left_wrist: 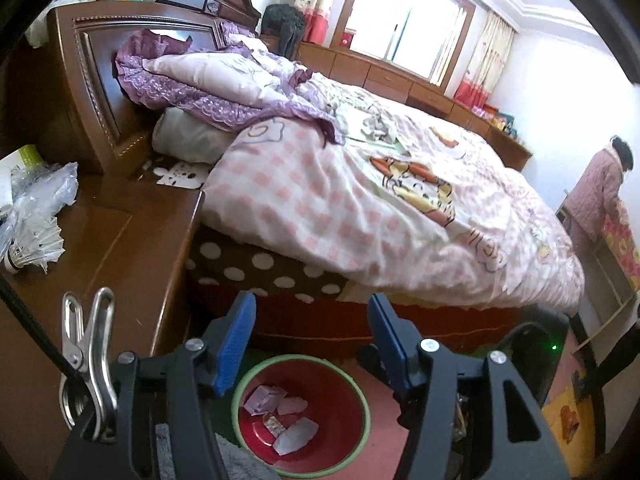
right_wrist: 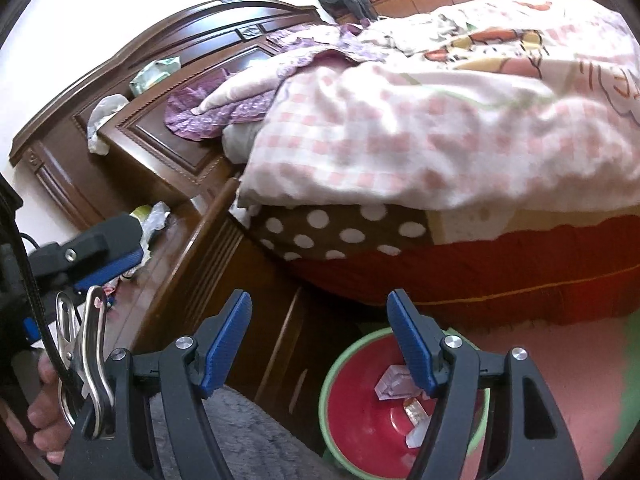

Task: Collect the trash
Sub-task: 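Raise both open grippers out of the bin toward the bedside table, then move both open grippers over the bedside table toward the shuttlecock and pink ring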

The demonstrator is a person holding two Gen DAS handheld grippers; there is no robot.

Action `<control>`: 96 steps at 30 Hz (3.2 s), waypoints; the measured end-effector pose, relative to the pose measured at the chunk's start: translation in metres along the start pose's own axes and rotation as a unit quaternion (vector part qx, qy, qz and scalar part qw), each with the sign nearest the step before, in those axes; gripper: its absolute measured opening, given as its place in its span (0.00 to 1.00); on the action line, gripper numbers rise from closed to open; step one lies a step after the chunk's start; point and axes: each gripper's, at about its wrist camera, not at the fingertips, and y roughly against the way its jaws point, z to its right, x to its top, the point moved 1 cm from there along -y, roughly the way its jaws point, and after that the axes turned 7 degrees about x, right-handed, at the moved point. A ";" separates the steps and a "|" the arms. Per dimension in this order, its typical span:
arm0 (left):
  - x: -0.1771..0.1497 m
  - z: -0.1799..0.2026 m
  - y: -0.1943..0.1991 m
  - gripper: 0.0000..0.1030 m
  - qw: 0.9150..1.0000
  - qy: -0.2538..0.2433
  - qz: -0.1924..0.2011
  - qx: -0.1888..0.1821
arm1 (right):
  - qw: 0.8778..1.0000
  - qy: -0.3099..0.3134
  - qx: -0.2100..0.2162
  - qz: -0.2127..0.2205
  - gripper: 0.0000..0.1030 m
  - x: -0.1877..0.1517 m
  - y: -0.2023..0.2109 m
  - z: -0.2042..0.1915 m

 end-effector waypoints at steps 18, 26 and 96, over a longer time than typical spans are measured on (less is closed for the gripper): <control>0.007 -0.037 0.037 0.60 0.999 0.009 0.028 0.014 | 0.999 0.035 0.017 0.018 0.70 0.010 0.016 -0.049; 0.012 -0.060 0.044 0.60 0.999 0.023 0.028 0.018 | 0.996 0.089 0.027 0.014 0.70 0.019 0.012 -0.084; -0.036 -0.279 0.087 0.60 0.971 0.185 0.058 0.139 | 0.960 0.230 0.135 -0.090 0.70 -0.036 -0.113 -0.259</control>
